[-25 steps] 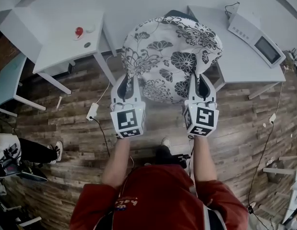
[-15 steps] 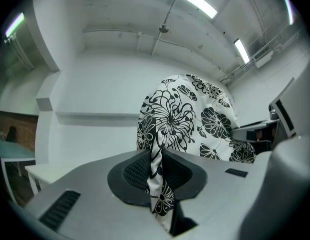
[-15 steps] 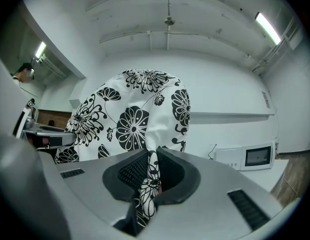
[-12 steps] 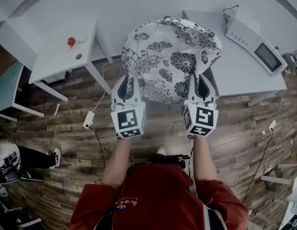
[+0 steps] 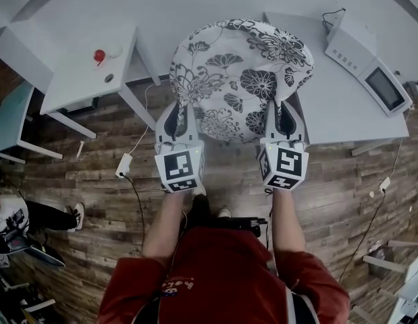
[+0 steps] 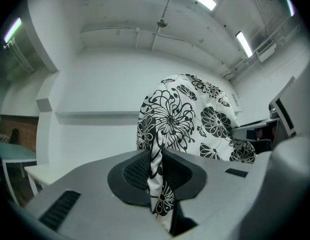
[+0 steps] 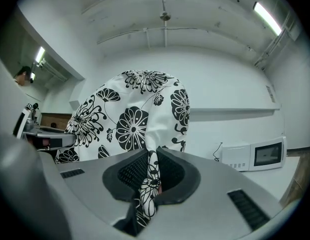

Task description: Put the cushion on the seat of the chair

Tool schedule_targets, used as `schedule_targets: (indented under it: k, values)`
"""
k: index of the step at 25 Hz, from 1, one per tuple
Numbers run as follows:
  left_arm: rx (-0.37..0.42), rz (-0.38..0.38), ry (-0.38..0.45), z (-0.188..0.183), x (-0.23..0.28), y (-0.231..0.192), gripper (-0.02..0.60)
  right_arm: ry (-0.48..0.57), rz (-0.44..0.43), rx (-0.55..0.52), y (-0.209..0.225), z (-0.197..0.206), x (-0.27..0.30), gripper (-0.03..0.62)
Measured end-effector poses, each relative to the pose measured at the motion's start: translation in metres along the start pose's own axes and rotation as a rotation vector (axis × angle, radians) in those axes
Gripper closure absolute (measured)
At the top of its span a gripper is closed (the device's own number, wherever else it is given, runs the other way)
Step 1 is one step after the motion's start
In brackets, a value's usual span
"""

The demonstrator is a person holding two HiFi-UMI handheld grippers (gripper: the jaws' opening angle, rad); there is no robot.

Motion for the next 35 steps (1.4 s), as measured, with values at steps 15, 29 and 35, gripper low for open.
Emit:
schedule_targets:
  k: [15,29,35]
  values:
    - [0.001,0.002,-0.040,-0.001,-0.004,0.002,0.522,-0.030,-0.012,-0.005,0.000,0.000,-0.002,0.543]
    - [-0.004,0.035,-0.054,-0.007,-0.004,0.001,0.522,-0.057,0.018,-0.025,-0.001,-0.006,-0.009,0.543]
    - [-0.019,0.074,-0.047,-0.001,0.000,-0.002,0.522,-0.061,0.055,-0.050,-0.003,-0.005,-0.012,0.543]
Point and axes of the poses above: the fingertips, and each gripper's own axes: x forward along the fingers, y to its right, z out of its underside, the point moved 5 cm from there along -x, backward along the fingers, and after that the axes turned 14 degrees about z, right-handed, at the moved point
